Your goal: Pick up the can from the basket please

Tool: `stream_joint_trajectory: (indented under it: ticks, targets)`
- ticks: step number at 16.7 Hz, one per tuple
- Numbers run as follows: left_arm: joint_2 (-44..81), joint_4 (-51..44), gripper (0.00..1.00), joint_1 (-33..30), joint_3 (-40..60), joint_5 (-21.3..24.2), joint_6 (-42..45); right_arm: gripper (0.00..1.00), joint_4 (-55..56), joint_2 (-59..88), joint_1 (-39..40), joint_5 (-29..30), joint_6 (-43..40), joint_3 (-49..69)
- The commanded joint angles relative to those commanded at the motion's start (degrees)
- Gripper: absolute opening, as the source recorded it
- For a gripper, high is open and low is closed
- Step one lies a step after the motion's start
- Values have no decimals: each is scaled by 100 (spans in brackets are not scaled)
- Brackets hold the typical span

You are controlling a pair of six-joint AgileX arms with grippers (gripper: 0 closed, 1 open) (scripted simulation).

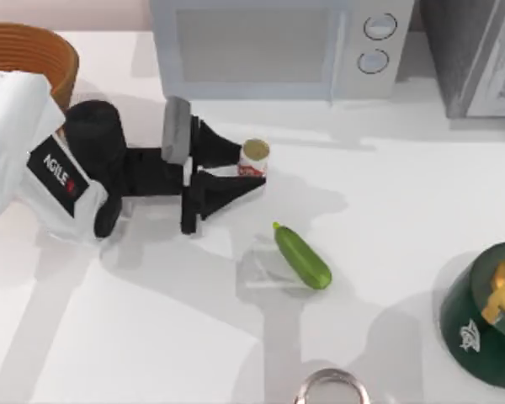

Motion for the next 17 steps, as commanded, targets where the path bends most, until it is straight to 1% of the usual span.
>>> stream_joint_trajectory:
  ticks: [2,7,17]
  targets:
    - [108,10,0,-35,33,89,12,100,0,0,0,0,0,0]
    - [108,10,0,-35,33,89,12,100,0,0,0,0,0,0]
    - [108,10,75,-35,33,89,12,100,0,0,0,0,0,0]
